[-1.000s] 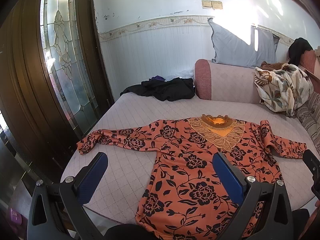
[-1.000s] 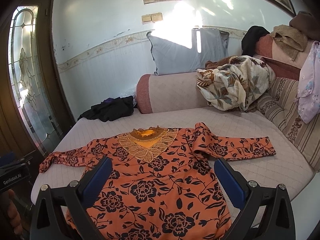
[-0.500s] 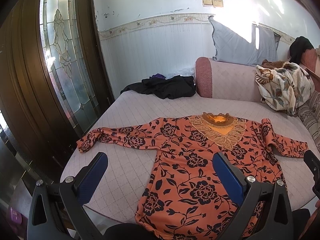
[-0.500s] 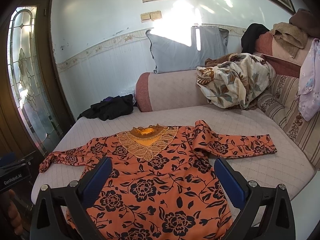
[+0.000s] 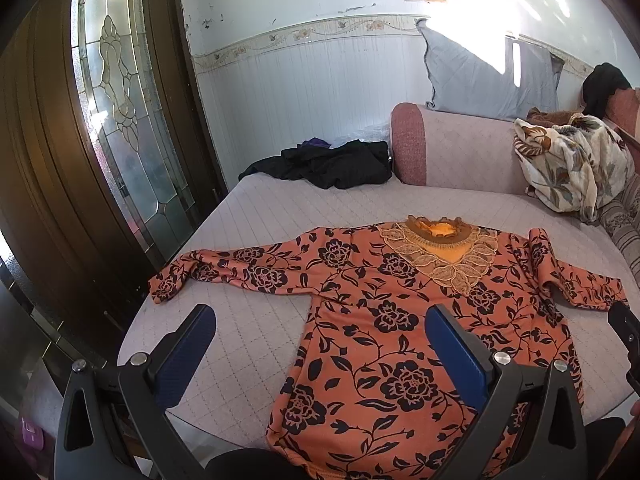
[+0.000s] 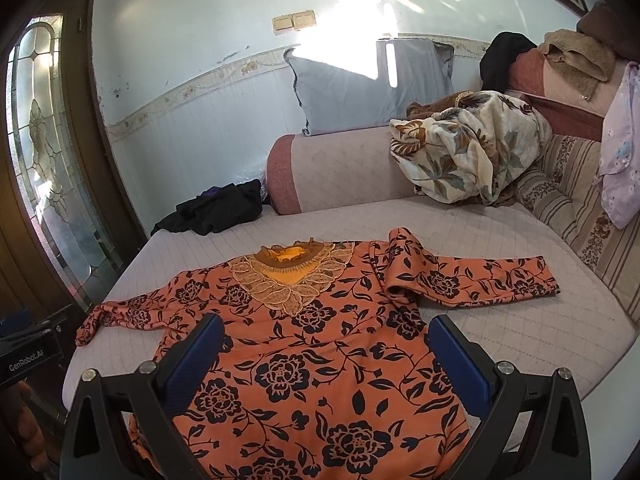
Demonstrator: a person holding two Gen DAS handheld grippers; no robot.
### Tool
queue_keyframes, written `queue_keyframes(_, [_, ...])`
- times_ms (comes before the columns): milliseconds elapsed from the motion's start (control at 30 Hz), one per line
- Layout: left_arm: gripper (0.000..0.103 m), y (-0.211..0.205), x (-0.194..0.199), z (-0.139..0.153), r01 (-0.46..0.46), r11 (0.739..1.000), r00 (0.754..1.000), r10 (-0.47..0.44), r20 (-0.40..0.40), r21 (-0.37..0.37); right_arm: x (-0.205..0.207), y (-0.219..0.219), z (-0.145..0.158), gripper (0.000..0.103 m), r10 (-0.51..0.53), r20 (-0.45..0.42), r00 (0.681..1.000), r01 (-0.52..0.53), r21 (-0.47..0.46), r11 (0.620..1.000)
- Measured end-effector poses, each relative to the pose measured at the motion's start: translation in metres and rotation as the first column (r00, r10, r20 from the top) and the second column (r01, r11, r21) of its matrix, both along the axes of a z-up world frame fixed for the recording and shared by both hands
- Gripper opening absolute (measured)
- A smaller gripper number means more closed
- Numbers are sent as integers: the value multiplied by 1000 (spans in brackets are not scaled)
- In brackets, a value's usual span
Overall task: Fold small clothes
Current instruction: 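Grasp a sleeve cuff with the right tool and lift it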
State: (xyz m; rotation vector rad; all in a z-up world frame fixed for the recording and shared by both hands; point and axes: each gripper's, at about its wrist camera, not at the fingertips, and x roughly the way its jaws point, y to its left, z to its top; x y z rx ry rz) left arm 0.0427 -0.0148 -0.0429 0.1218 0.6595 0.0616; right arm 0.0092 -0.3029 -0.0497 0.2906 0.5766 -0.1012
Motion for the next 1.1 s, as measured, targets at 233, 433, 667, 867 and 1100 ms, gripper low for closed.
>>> queue_keyframes(233, [103, -8, 18, -12, -3, 1000, 1000, 4, -31, 19, 16, -9, -15, 103, -8, -31, 999, 9, 27, 1000])
queue_keyframes(433, [103, -30, 53, -46, 22, 999, 994, -16, -104, 48, 33, -33, -39, 103, -28, -72, 997, 33, 79, 996])
queue_keyframes(667, [103, -77, 123, -152, 99, 994, 925, -79, -371, 36, 60, -153, -114, 103, -178, -198, 964, 243, 382, 891])
queue_keyframes(867, [103, -99, 142, -191, 134, 991, 919, -117, -376, 19, 76, -272, -195, 101, -301, -315, 900, 435, 696, 571])
queue_keyframes(1100, [103, -87, 148, -208, 146, 987, 915, -159, -372, -64, 97, -338, -243, 85, -403, -374, 835, 515, 789, 335])
